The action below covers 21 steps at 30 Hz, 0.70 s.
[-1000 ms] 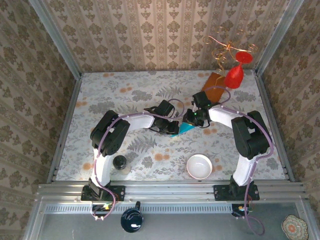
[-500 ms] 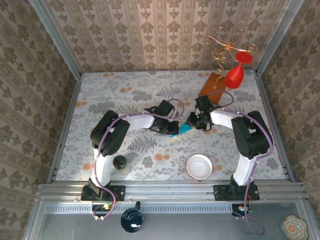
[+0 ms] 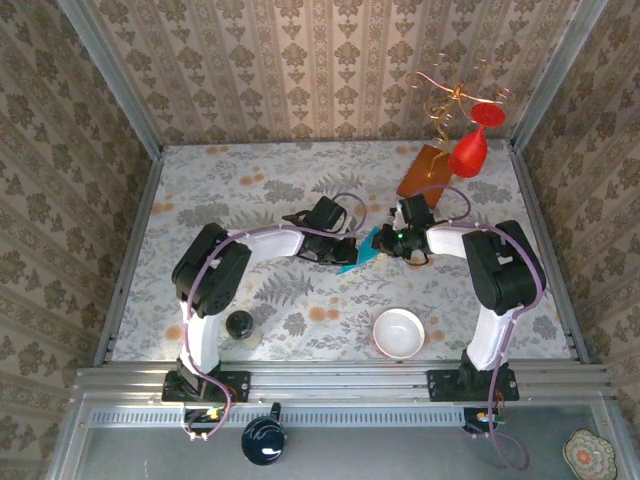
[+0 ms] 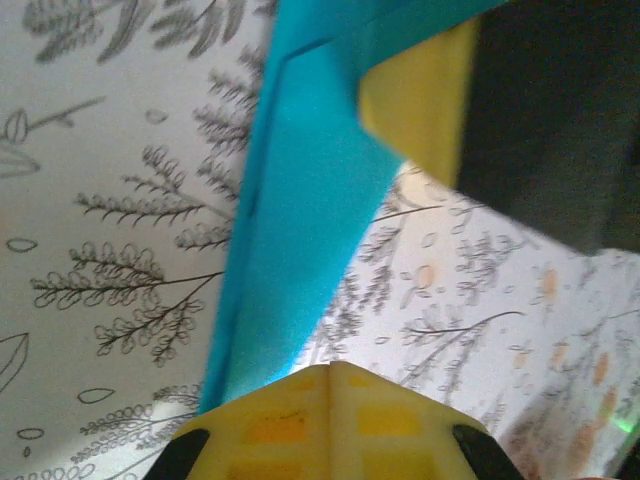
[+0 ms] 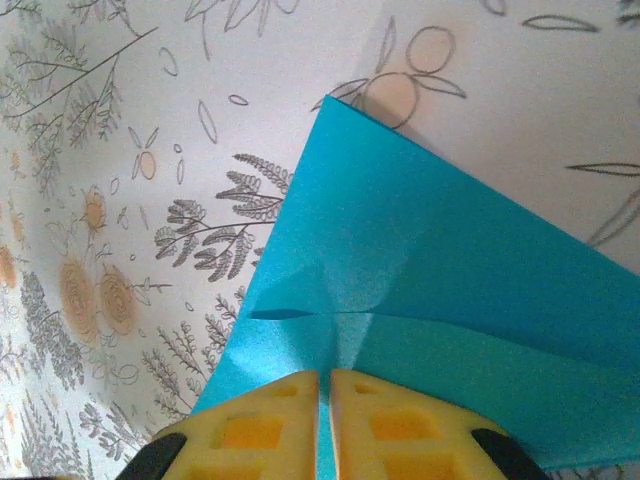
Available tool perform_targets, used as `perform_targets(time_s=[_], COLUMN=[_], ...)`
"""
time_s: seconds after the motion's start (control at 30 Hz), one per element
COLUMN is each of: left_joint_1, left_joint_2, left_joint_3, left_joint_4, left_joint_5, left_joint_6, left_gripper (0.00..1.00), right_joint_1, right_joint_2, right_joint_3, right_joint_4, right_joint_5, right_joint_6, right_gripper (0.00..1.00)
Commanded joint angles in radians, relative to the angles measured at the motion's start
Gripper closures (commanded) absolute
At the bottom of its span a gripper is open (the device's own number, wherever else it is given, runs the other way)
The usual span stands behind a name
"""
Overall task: Fold a paper plane with a square sheet of paper (pick it up from the middle)
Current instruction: Fold the wing for the fifth time at the center of the table.
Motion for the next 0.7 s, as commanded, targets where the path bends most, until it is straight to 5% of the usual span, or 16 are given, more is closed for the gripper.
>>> perform_targets(time_s=[0.0, 0.67], left_joint_1=[0.006, 0.014], left_joint_2=[-0.015, 0.111], left_joint_3=[0.031, 0.087], left_joint_4=[0.012, -0.110], left_joint_5=[0.024, -0.037], left_joint_6=[-0.001, 0.002], left_gripper=[0.97, 0.98], right_joint_1=[0.007, 0.001], right_joint_2=[0.044, 0.070], right_joint_3=[-0.002, 0.032], right_joint_4=[-0.040, -0.028], right_joint_5=[-0.034, -0.095], right_joint_6=[-0.059, -0.086], right_gripper=[0.85, 0.88])
